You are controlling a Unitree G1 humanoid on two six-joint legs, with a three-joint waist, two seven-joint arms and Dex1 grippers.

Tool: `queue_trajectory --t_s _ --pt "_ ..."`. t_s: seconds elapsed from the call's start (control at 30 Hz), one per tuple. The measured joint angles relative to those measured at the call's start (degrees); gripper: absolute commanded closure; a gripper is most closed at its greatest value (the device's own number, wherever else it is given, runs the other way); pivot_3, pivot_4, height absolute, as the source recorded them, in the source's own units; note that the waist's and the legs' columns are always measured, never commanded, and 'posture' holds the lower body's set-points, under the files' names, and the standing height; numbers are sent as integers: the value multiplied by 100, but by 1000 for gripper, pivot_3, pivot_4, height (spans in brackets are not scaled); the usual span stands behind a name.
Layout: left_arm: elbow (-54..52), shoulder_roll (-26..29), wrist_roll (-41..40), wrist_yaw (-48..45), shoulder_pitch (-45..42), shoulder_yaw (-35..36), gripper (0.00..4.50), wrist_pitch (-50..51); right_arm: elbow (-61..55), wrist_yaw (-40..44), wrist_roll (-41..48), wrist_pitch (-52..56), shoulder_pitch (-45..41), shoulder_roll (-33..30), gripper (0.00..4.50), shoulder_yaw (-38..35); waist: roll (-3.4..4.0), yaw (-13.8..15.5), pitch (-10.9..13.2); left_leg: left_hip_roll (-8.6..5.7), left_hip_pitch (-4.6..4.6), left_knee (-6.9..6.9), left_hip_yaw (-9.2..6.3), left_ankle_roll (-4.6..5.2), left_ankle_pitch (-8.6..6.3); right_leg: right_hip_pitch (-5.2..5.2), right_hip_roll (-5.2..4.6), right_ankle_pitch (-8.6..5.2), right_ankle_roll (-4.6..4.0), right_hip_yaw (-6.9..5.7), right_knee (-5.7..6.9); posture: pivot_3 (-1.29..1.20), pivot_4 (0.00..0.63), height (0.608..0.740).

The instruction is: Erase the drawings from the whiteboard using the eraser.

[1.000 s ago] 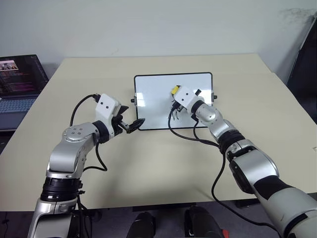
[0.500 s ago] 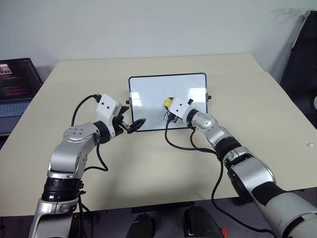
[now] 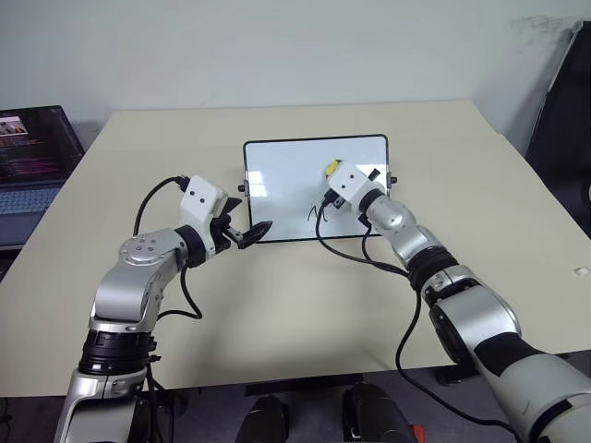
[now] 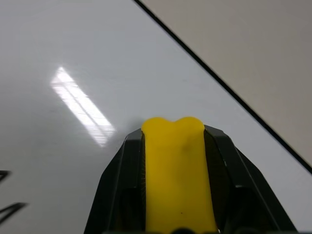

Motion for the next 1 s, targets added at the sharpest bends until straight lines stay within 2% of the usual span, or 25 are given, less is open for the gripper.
queue_trajectory --t_s 0.23,0.63,0.83,1.0 --pt "3 -54 2 0 1 -45 0 0 -28 -9 181 116 -174 76 3249 -175 0 -36 1 2 -37 -5 4 -1 -3 -32 -1 15 -26 2 -15 0 150 740" --pt "16 -96 11 -2 0 -107 0 -6 -136 603 168 509 -192 879 3252 68 2 -126 3 3 -40 -19 -1 -2 -5 -36 -2 15 -26 -2 -24 0 150 740" --pt "18 -96 13 0 14 -107 0 -16 -335 582 189 609 -186 666 3252 39 2 -119 5 2 -44 -19 -4 -3 -5 -37 -3 15 -26 -5 -28 0 150 740" --pt "33 -95 23 20 99 -91 0 -121 -1206 1013 577 729 91 242 3252 -306 1 -116 7 2 -49 -24 -2 -3 -8 -39 -5 13 -22 -4 -36 0 150 740"
